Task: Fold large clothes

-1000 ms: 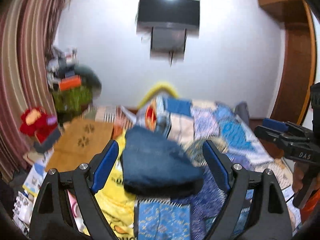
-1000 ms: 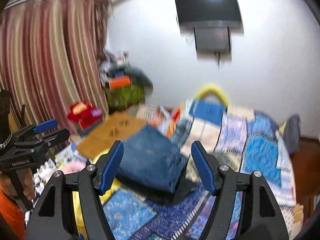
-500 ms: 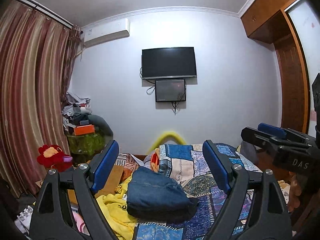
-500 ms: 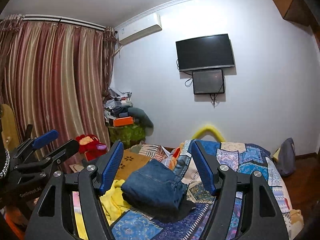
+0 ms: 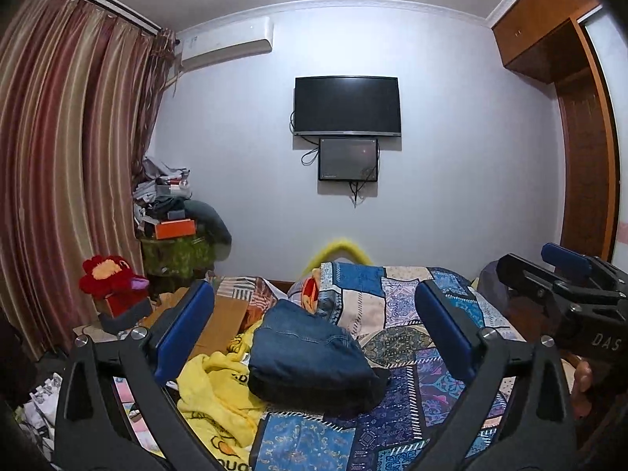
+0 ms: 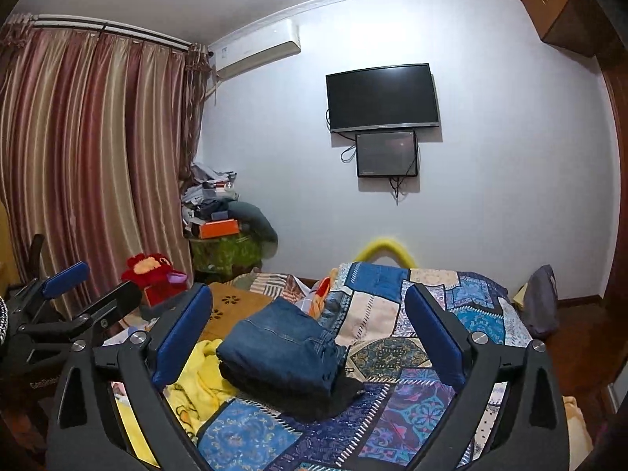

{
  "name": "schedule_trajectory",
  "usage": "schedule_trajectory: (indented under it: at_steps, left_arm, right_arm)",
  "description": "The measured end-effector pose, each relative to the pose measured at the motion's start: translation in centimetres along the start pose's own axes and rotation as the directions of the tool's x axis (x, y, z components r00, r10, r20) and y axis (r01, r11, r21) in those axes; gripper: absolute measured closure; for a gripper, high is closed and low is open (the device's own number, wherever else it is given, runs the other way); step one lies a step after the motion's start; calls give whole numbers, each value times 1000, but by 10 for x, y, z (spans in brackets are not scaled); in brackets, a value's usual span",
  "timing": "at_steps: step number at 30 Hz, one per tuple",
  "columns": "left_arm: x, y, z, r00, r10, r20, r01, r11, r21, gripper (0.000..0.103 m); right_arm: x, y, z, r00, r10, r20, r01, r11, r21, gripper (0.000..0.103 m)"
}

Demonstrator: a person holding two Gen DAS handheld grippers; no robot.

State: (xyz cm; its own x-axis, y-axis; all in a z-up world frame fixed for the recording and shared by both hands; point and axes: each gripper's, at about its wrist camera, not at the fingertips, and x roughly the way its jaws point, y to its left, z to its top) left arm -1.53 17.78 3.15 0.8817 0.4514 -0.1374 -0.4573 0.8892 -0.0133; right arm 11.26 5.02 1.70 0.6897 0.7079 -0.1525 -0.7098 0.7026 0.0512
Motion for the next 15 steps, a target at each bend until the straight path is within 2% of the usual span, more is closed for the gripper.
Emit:
schedule_trajectory:
  at_steps: [15]
  left_arm:
    - [6, -1, -4, 1000, -8, -16, 8, 1000, 2, 1]
  right_arm:
    - [1, -3, -9, 999, -7, -52, 7, 1000, 7, 5]
